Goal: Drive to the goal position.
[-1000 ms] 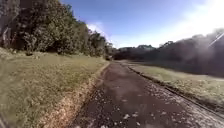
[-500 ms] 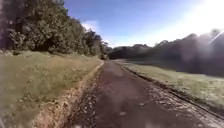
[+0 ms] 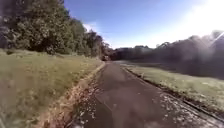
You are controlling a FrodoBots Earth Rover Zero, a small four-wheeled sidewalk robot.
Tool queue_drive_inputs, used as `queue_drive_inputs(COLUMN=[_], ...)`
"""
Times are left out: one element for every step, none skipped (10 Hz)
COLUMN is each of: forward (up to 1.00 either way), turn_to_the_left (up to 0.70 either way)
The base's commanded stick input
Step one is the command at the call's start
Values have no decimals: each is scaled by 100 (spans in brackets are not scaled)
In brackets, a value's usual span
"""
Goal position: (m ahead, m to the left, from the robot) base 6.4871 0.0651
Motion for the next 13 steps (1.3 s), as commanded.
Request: queue_drive_inputs(forward=[85, 85, 78, 41, 4, 0, 0, 0, 0, 0, 0, 0, 0], turn_to_the_left=[0, 0, 0, 0, 0, 0, 0, 0, 0, 0, 0, 0, 0])
